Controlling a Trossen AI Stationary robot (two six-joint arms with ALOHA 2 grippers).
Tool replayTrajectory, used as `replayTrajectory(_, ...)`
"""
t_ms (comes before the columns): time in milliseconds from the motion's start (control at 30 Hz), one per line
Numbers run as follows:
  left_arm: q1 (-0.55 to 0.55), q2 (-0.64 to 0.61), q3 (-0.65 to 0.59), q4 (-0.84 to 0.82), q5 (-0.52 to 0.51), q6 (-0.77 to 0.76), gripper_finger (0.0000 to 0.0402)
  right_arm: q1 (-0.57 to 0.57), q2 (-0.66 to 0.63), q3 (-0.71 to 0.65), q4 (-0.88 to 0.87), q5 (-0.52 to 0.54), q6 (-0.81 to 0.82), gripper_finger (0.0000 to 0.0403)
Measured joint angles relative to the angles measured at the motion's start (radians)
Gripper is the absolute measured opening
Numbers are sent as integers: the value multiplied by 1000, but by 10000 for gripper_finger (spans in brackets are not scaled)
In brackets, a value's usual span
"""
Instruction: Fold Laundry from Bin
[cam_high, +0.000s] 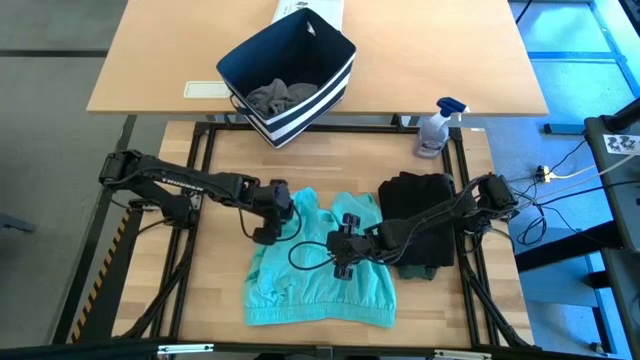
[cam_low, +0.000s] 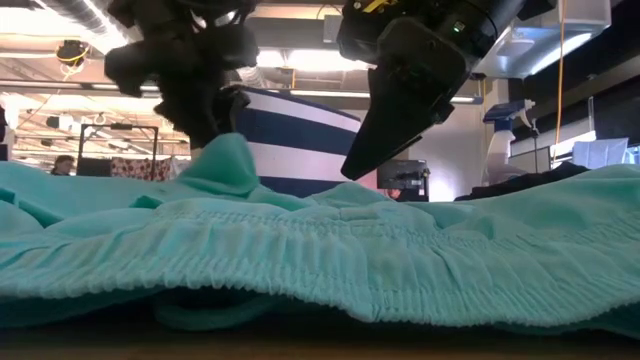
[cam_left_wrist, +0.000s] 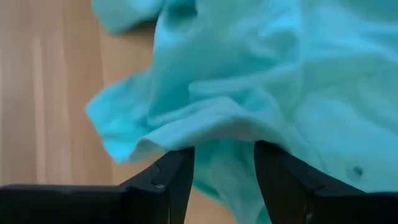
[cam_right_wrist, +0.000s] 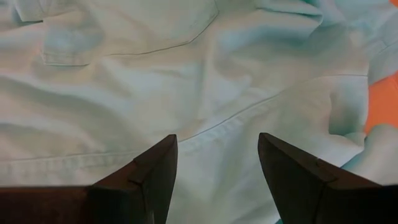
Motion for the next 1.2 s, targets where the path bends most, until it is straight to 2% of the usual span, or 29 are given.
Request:
replayTrajectory(100,15,-1,-24,-22,-38,-9,163,0,0,0,0,-7,8,224)
replayTrajectory(333,96,-10,-93,-29,-36,-50,163,0,0,0,-1,-7,20,224)
replayTrajectory(433,140,-10,-133,26,-18,-30,163,0,0,0,0,-7,20,224)
replayTrajectory(500,173,-10,-168,97,43,-5,163,0,0,0,0,-7,20,224)
replayTrajectory(667,235,-10,-221,296,300,46,163,0,0,0,0,-7,16,224)
replayTrajectory(767,228,-10,-219,317,403,49,163,0,0,0,0,-7,16,224)
replayTrajectory(867,199,-10,-219,307,457,43,163,0,0,0,2,-8,5,224)
replayTrajectory(1000,137,-4,-219,302,446,43,163,0,0,0,7,-7,4,224)
replayTrajectory(1200,48,0,-219,302,327,43,163,0,0,0,14,-7,3,224)
